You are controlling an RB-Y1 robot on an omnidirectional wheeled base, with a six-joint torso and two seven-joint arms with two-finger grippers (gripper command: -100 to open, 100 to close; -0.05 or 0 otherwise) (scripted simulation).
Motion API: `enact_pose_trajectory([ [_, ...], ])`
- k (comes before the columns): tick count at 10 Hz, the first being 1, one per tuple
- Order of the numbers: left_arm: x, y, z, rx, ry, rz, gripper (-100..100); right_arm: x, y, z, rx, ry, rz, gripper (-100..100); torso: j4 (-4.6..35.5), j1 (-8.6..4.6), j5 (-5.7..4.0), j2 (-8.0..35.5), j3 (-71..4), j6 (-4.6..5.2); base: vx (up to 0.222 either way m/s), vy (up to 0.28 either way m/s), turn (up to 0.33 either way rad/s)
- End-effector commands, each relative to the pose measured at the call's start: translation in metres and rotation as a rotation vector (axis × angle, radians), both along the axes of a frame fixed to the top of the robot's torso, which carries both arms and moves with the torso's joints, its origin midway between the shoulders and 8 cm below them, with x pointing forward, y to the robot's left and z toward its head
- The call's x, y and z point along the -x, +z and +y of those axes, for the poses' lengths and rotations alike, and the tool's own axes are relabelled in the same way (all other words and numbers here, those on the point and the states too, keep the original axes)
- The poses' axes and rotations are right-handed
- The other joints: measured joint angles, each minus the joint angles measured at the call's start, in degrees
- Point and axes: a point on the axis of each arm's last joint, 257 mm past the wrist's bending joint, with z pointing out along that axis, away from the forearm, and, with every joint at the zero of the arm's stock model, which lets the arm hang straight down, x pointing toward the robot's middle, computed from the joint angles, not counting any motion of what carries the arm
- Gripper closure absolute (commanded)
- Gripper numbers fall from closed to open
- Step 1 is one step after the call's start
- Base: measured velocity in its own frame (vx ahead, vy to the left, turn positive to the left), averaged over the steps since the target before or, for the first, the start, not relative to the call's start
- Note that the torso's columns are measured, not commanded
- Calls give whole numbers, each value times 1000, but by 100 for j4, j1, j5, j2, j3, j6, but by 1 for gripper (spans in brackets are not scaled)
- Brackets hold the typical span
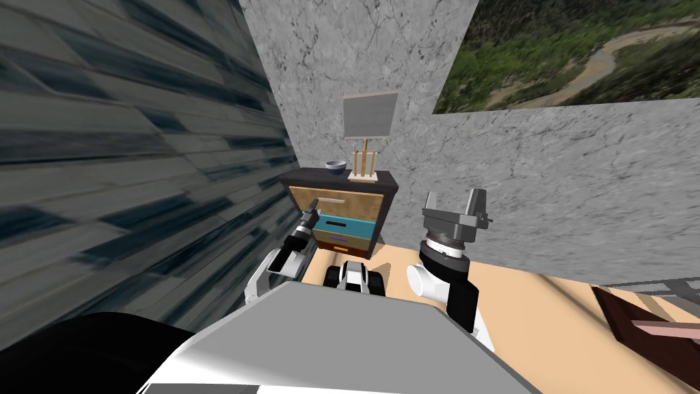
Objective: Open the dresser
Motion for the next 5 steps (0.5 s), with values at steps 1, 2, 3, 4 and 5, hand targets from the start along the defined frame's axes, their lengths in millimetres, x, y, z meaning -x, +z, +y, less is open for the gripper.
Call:
enact_pose_trajectory([
  [1, -3, -12, 1, -10, 2, 52, -100, 0, 0, 0, 0, 0, 0, 0, 1, 0, 0, 3, 2, 0, 61, 20, -60],
  [2, -3, -16, 1, -14, 3, 69, -100, 0, 0, 0, 0, 0, 0, 0, 1, 0, 0, 2, 2, 0, 62, 17, -66],
  [3, -4, -20, 1, -17, 4, 83, -100, 0, 0, 0, 0, 0, 0, 0, 1, -2, 0, 2, 1, 0, 56, 12, -51],
  [4, -5, -25, 2, -23, 5, 105, -100, 0, 0, 0, 0, 0, 0, 0, 1, -3, -1, 3, 2, 0, 50, 10, -62],
  [5, -4, -21, 2, -20, 4, 90, -100, 0, 0, 0, 0, 0, 0, 0, 1, -3, -1, 3, 2, 0, 22, 5, -13],
])
